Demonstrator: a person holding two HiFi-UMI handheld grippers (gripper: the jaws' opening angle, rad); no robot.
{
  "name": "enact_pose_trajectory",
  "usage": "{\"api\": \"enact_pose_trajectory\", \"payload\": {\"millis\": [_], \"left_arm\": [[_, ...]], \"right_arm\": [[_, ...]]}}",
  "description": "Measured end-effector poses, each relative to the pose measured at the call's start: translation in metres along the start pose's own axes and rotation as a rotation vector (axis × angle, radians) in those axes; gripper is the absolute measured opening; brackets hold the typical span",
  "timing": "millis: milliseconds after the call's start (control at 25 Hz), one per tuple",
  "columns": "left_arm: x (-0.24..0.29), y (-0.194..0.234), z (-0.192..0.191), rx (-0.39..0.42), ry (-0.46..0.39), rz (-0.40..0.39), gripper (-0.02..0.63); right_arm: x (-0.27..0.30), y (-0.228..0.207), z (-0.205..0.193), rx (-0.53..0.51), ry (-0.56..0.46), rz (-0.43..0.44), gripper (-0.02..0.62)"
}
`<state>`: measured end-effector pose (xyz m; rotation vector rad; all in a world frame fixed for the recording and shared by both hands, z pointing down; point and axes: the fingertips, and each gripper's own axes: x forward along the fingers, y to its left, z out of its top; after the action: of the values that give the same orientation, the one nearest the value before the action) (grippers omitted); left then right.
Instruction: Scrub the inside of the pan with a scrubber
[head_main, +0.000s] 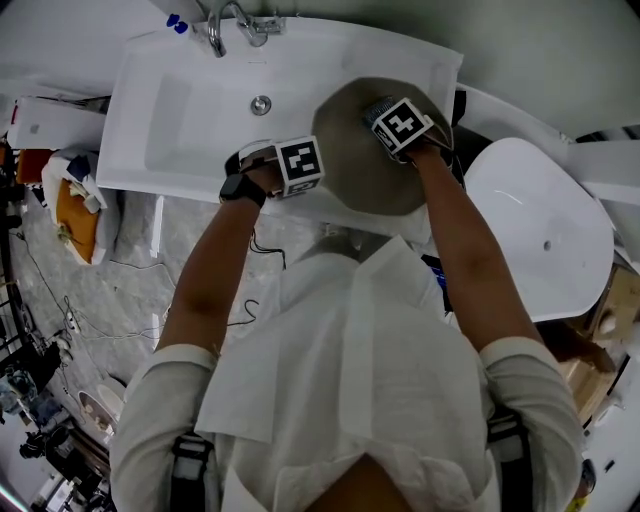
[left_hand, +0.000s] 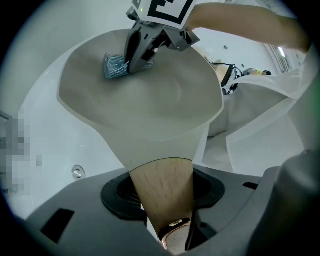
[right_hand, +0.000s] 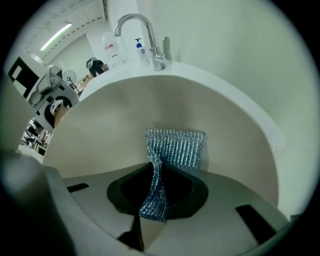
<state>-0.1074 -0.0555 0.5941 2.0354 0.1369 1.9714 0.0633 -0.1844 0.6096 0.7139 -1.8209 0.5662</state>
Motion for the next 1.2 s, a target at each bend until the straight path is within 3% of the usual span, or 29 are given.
{"api": "enact_pose_trajectory", "payload": {"millis": [120, 320, 480, 640, 760, 880, 1080, 1200], "left_arm": [[0.000, 0.001, 0.000, 0.003, 0.002, -0.001, 0.229], [-0.001, 0.001, -0.001, -0.004, 0.001, 0.003, 0.227], [-0.001, 0.001, -0.001, -0.015, -0.010, 0.002, 0.227], [-0.001, 0.000, -0.001, -0.016, -0.022, 0.001, 0.227], [-0.001, 0.000, -0.001, -0.014, -0.023, 0.001, 0.227], [-0.002, -0.001, -0.001, -0.010, -0.021, 0.001, 0.227], [-0.001, 0.000, 0.000, -0.003, -0.017, 0.003, 0.229], [-0.001, 0.000, 0.000, -0.001, -0.010, 0.004, 0.227]], "right_arm": [[0.005, 0.015, 0.016, -0.040, -0.060, 0.014, 0.052], [0.008, 0.071, 0.025, -0.114, -0.087, 0.204, 0.052], [0.002, 0.118, -0.004, -0.214, 0.047, 0.404, 0.051], [-0.009, 0.122, -0.043, -0.240, 0.200, 0.461, 0.051], [-0.014, 0.102, -0.059, -0.191, 0.244, 0.429, 0.051], [-0.015, 0.068, -0.060, -0.125, 0.229, 0.324, 0.051], [-0.008, 0.015, -0.032, -0.011, 0.120, 0.123, 0.051], [-0.002, 0.008, -0.011, -0.023, 0.048, 0.059, 0.051]]}}
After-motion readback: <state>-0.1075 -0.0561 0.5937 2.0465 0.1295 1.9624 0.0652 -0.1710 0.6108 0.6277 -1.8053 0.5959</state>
